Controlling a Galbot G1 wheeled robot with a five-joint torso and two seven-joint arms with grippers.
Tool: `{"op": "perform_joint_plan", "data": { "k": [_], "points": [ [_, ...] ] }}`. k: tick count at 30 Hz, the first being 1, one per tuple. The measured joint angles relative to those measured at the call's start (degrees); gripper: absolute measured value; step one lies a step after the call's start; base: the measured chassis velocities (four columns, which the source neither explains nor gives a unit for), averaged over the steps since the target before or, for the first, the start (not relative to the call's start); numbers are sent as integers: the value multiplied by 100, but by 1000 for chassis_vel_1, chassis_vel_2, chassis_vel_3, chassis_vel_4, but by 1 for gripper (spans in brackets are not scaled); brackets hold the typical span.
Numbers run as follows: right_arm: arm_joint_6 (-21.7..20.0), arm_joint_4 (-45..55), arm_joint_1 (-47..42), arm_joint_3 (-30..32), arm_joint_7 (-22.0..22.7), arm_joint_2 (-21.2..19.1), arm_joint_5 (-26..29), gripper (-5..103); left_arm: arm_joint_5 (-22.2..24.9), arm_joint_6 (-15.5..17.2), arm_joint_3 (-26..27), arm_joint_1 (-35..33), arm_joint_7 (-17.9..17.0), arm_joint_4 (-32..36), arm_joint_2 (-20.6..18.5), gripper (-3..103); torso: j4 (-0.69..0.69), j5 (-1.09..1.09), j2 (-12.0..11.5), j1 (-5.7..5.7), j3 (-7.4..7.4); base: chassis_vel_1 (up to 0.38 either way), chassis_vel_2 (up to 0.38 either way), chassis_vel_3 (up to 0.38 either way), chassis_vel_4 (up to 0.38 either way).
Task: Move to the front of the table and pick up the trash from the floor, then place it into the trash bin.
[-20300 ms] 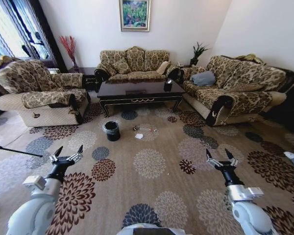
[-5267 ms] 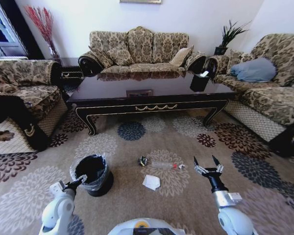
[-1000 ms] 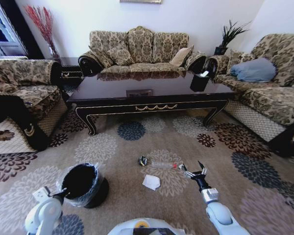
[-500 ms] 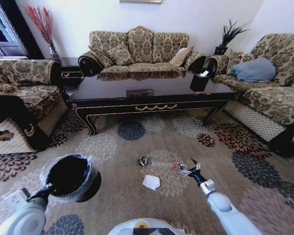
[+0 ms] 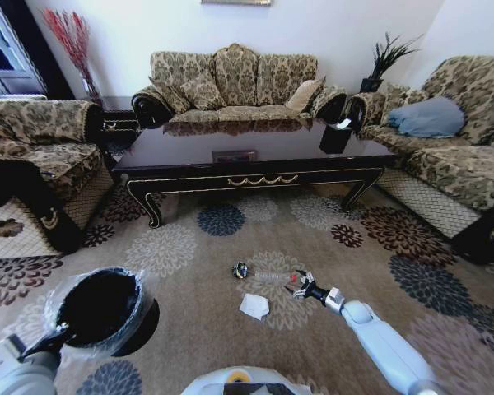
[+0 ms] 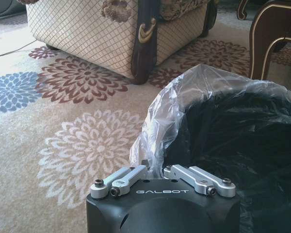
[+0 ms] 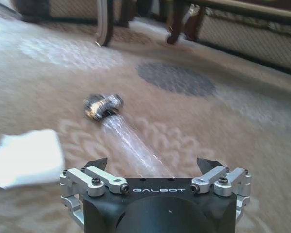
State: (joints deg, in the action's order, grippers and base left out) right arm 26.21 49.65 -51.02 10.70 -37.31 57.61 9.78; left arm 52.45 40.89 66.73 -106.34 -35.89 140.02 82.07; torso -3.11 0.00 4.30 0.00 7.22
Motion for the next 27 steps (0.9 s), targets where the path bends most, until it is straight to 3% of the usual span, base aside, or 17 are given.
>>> {"op": "perform_joint_plan", "data": {
  "k": [3,7,17,22,27],
  "points": [
    [-279,-509,246,-95,760,177,165,100,1,0,11,-27,-5,39,44,4,1,0,0,0,0,0,0,0,0],
    [-628,-546,218,-210,1279,201,690,100,1,0,-6,3,-9,18,57,4,-1,0,0,0,-1,0,0,0,0],
    [-830,-881,368,-264,1572,285,507,100,32,0,-22,60,-10,-6,81,4,-2,0,0,0,-1,0,0,0,0],
    [-1026,-1160,566,-380,2168,545,393,100,139,-8,156,16,-18,11,47,4,0,-1,0,0,-1,0,0,0,0],
    [-1116,-1307,646,-391,2366,686,225,100,176,-10,174,-19,-22,40,61,4,0,2,0,0,0,0,0,0,0]
  ]
}}
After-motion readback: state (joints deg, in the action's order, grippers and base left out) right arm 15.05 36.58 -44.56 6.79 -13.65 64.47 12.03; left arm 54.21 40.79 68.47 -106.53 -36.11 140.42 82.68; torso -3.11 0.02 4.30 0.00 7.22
